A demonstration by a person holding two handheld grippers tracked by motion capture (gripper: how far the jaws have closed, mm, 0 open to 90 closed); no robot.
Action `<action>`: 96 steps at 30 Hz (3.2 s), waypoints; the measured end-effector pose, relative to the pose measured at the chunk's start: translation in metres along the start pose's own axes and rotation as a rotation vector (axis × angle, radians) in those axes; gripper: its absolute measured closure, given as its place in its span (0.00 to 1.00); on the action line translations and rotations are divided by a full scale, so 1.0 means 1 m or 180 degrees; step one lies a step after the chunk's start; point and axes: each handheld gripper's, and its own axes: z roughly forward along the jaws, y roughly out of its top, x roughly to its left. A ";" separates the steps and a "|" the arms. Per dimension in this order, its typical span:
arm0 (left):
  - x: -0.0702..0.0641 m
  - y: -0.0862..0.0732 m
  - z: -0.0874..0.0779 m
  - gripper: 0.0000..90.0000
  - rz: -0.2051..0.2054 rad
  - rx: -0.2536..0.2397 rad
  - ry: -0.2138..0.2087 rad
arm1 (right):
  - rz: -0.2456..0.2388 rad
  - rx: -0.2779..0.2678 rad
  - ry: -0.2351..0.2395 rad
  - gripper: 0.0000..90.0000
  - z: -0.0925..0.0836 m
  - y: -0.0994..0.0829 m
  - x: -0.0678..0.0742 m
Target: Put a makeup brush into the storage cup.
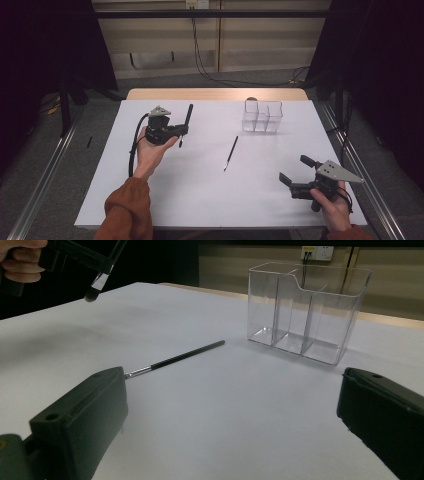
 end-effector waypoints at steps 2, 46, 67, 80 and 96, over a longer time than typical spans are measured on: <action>-0.002 0.000 -0.002 0.88 0.0048 0.0000 -0.0009 | -0.0001 0.0002 0.0001 0.00 0.000 0.000 0.000; -0.059 -0.028 -0.034 0.88 0.0465 0.0148 -0.1201 | -0.0112 0.0099 0.0313 0.00 0.013 0.008 0.011; -0.090 -0.023 -0.021 0.88 0.0898 0.0690 -0.1457 | -0.0357 0.0439 0.0846 0.00 0.042 0.023 0.032; -0.104 -0.023 -0.016 0.88 0.1145 0.0942 -0.1499 | -0.0419 0.0566 0.1131 0.00 0.063 0.031 0.046; -0.109 -0.023 -0.016 0.88 0.1346 0.1296 -0.1486 | -0.0662 0.0942 0.1640 0.01 0.084 0.042 0.068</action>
